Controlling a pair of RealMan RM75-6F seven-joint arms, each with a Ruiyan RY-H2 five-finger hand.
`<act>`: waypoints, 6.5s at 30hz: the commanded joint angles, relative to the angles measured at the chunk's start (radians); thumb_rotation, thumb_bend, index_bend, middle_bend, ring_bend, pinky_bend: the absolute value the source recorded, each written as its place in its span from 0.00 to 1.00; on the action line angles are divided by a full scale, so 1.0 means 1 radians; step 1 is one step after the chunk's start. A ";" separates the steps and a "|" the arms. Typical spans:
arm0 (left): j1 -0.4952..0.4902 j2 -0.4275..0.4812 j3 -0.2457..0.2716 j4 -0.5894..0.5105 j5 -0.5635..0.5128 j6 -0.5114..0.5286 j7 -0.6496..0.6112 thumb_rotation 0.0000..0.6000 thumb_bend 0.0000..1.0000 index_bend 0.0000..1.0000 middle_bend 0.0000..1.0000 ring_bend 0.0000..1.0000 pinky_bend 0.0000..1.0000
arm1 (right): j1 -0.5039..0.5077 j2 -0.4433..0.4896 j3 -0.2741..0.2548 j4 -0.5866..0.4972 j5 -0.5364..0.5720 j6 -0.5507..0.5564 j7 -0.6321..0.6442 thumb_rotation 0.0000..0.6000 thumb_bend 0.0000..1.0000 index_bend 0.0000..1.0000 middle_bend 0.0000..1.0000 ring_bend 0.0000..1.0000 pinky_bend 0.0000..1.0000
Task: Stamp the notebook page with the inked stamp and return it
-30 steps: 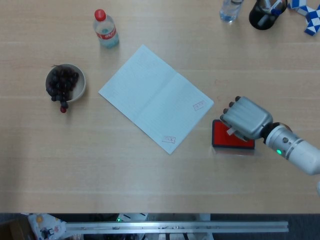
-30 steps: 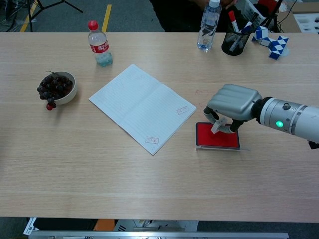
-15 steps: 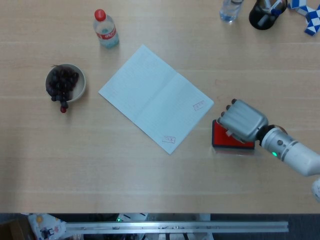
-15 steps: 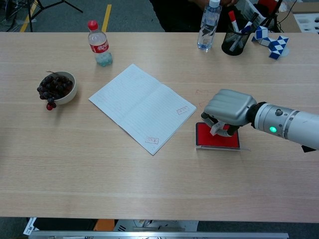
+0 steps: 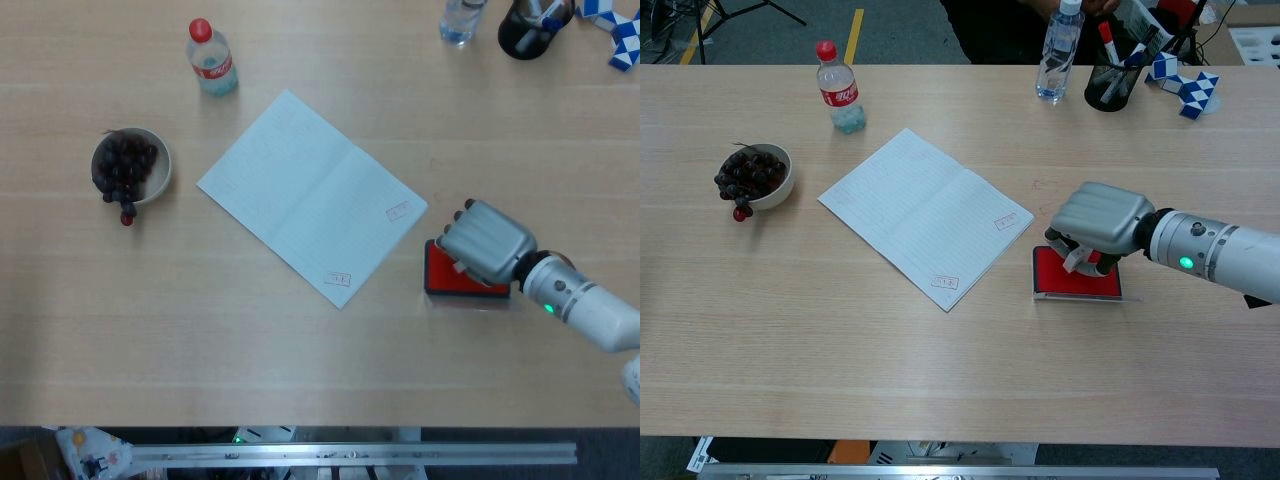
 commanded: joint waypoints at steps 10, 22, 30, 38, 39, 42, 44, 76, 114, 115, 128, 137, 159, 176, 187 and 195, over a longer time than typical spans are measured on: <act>0.000 0.005 -0.001 -0.008 0.004 0.004 -0.001 1.00 0.19 0.27 0.23 0.17 0.10 | 0.001 0.082 0.075 -0.087 0.002 0.051 0.103 1.00 0.34 0.71 0.56 0.46 0.40; 0.003 0.015 0.005 -0.026 0.015 0.009 0.007 1.00 0.19 0.27 0.23 0.17 0.10 | 0.085 0.019 0.173 -0.077 0.149 0.003 0.080 1.00 0.34 0.71 0.56 0.46 0.40; 0.012 0.023 0.009 -0.032 0.012 0.014 0.003 1.00 0.19 0.27 0.23 0.17 0.10 | 0.164 -0.087 0.179 -0.019 0.257 -0.029 -0.011 1.00 0.34 0.71 0.56 0.46 0.40; 0.015 0.023 0.011 -0.031 0.012 0.015 0.000 1.00 0.19 0.26 0.23 0.17 0.10 | 0.224 -0.167 0.152 0.046 0.338 -0.036 -0.094 1.00 0.34 0.71 0.56 0.46 0.40; 0.015 0.024 0.011 -0.030 0.012 0.015 -0.001 1.00 0.19 0.27 0.23 0.17 0.10 | 0.227 -0.174 0.148 0.052 0.342 -0.034 -0.100 1.00 0.34 0.72 0.56 0.46 0.40; 0.016 0.024 0.010 -0.027 0.011 0.017 -0.007 1.00 0.19 0.27 0.23 0.17 0.10 | 0.236 -0.191 0.138 0.067 0.355 -0.031 -0.110 1.00 0.34 0.72 0.56 0.46 0.40; 0.017 0.023 0.010 -0.024 0.009 0.015 -0.009 1.00 0.19 0.26 0.23 0.17 0.10 | 0.241 -0.199 0.134 0.075 0.361 -0.029 -0.111 1.00 0.34 0.72 0.56 0.46 0.40; 0.019 0.019 0.010 -0.008 0.001 0.007 -0.017 1.00 0.19 0.26 0.21 0.17 0.10 | 0.279 -0.287 0.095 0.178 0.400 -0.018 -0.127 1.00 0.34 0.77 0.59 0.48 0.41; 0.021 0.022 0.008 -0.009 0.000 0.009 -0.021 1.00 0.19 0.25 0.21 0.17 0.10 | 0.272 -0.238 0.123 0.106 0.366 0.029 -0.082 1.00 0.34 0.77 0.60 0.48 0.41; 0.021 0.022 0.008 -0.010 0.001 0.009 -0.021 1.00 0.19 0.25 0.21 0.17 0.10 | 0.269 -0.224 0.127 0.092 0.362 0.035 -0.076 1.00 0.34 0.77 0.60 0.48 0.41; 0.017 0.019 0.010 -0.015 0.010 0.006 -0.013 1.00 0.19 0.25 0.21 0.17 0.10 | 0.187 -0.001 0.071 -0.018 0.307 0.077 -0.019 1.00 0.34 0.77 0.60 0.48 0.41; 0.011 0.014 0.013 -0.018 0.013 -0.006 0.000 1.00 0.19 0.25 0.21 0.17 0.10 | 0.127 0.013 0.028 0.070 0.276 0.061 0.039 1.00 0.34 0.77 0.60 0.48 0.41; 0.010 0.010 0.018 -0.012 0.011 -0.013 0.001 1.00 0.19 0.25 0.21 0.17 0.10 | 0.075 -0.076 0.050 0.240 0.231 0.020 0.088 1.00 0.28 0.69 0.50 0.40 0.42; 0.009 0.009 0.018 -0.012 0.011 -0.013 0.004 1.00 0.19 0.25 0.21 0.17 0.10 | 0.054 -0.086 0.066 0.256 0.213 0.003 0.094 1.00 0.26 0.54 0.43 0.35 0.36; 0.009 0.010 0.018 -0.012 0.012 -0.012 0.003 1.00 0.19 0.25 0.21 0.17 0.10 | 0.044 -0.075 0.079 0.250 0.196 0.003 0.110 1.00 0.26 0.41 0.39 0.32 0.34; 0.006 0.016 0.013 -0.020 0.009 -0.011 0.005 1.00 0.19 0.24 0.21 0.17 0.10 | 0.029 0.004 0.096 0.171 0.188 0.039 0.109 1.00 0.26 0.38 0.38 0.32 0.33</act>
